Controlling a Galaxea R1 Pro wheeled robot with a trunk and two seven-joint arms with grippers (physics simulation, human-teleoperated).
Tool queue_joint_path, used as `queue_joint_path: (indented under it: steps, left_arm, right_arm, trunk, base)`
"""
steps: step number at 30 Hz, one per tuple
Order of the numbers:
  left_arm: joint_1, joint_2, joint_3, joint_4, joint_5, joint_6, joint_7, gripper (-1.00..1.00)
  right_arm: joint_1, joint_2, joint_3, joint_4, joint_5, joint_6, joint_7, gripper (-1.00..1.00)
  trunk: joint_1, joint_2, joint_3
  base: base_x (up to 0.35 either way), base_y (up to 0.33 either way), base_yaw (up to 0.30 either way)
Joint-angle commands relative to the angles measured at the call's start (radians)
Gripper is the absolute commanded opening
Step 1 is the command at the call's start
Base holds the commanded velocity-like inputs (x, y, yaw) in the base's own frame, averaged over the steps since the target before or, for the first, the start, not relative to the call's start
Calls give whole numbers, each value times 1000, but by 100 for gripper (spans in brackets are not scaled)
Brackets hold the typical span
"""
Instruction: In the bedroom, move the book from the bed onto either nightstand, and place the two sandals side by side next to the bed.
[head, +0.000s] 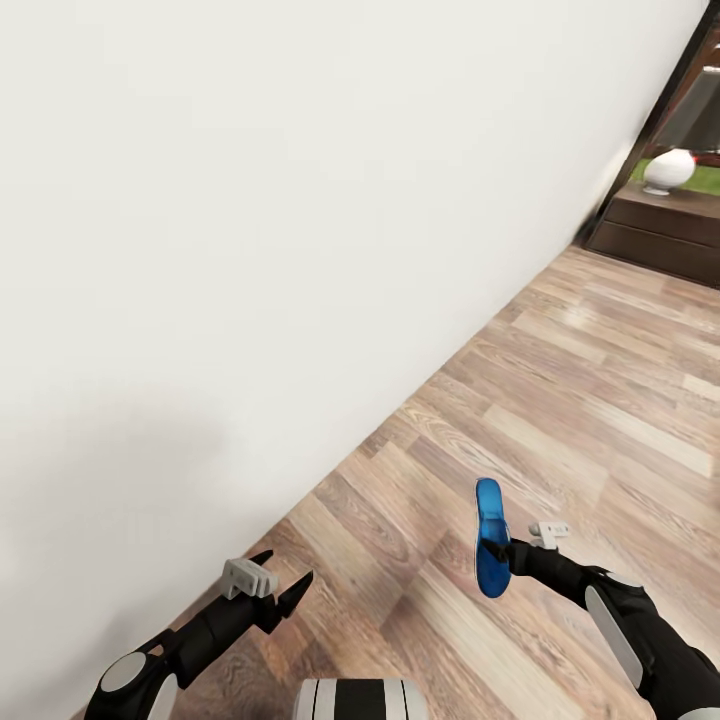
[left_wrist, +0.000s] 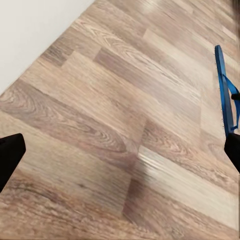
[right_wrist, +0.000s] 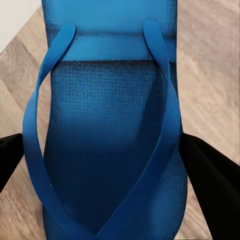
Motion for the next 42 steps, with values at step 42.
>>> queue_joint_path:
  steps: [42]
  left_arm:
    - [0, 0, -28, 29, 9, 9, -4, 100]
  right_arm:
    - [4, -10, -8, 318, -9, -42, -1, -100]
  trunk:
    - [0, 0, -1]
  base:
    - [0, 0, -202]
